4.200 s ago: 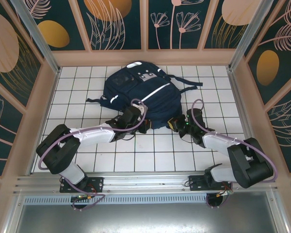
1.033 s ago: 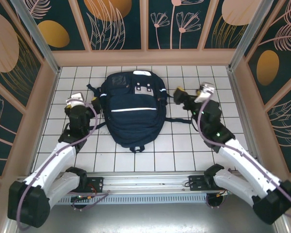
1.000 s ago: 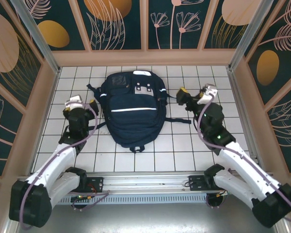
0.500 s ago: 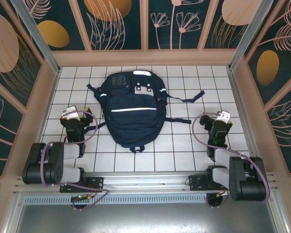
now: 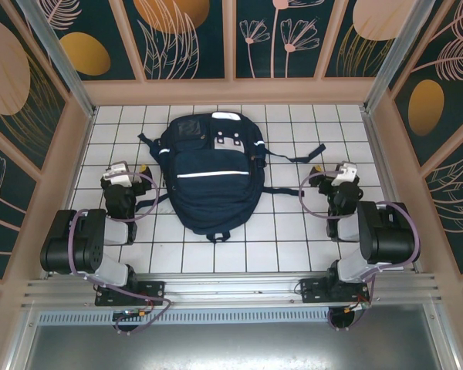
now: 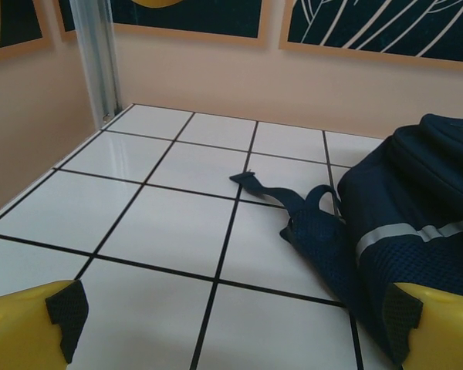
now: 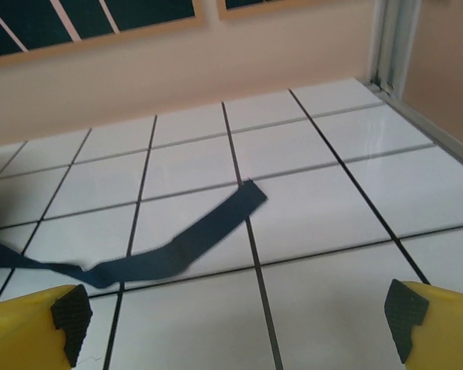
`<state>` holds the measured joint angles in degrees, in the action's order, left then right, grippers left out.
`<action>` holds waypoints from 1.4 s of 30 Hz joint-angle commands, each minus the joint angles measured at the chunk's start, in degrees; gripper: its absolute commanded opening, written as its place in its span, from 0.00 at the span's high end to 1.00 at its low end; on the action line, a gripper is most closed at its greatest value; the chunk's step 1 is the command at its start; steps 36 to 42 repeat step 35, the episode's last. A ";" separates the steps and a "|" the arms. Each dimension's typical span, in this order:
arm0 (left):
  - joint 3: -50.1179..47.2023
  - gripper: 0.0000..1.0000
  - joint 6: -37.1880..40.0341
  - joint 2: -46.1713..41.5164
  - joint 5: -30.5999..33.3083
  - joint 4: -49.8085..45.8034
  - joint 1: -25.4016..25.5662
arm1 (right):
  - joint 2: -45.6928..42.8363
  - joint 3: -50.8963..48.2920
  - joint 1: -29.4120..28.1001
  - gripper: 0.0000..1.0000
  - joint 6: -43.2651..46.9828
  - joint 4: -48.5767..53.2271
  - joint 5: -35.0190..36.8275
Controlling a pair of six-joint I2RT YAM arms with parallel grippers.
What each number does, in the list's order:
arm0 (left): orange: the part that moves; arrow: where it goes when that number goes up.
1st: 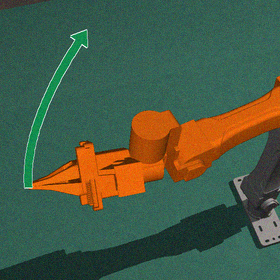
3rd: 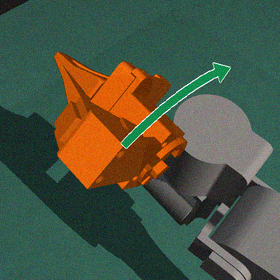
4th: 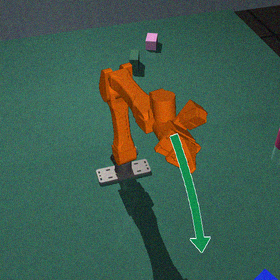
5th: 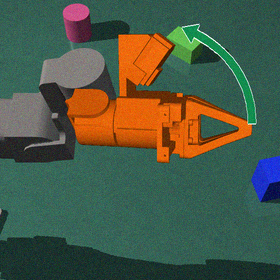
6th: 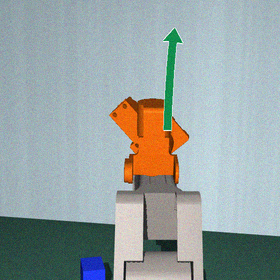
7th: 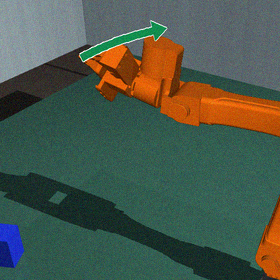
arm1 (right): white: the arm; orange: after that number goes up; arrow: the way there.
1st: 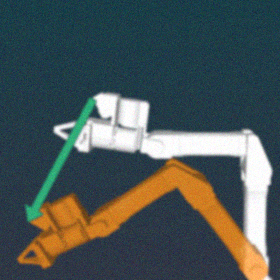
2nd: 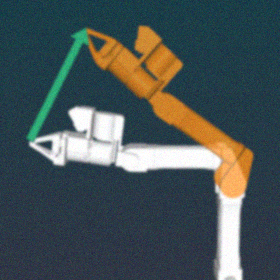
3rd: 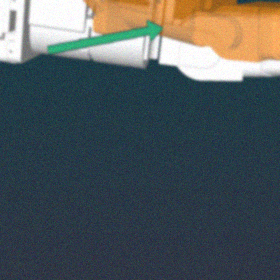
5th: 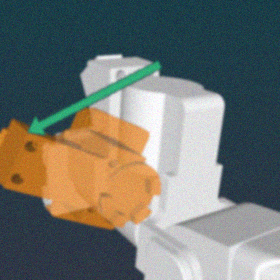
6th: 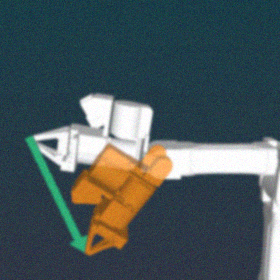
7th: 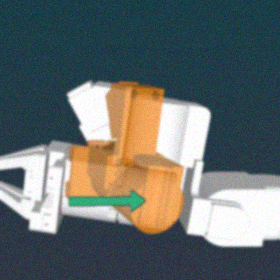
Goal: Pack books, pencil case, and school supplies into a backpack
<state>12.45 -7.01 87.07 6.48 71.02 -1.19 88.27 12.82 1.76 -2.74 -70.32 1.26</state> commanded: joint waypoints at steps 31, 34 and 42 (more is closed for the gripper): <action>1.61 0.01 2.35 0.23 -3.77 1.05 -0.13 | -0.18 0.58 -0.09 0.01 1.86 -0.96 -1.13; 1.09 0.01 2.35 -0.13 -3.84 1.66 -0.13 | -0.12 0.63 -0.11 0.01 1.90 -0.95 -1.08; 1.13 0.01 2.35 -0.08 -3.89 1.66 -0.13 | -0.18 0.64 -0.12 0.01 1.87 -0.98 -1.08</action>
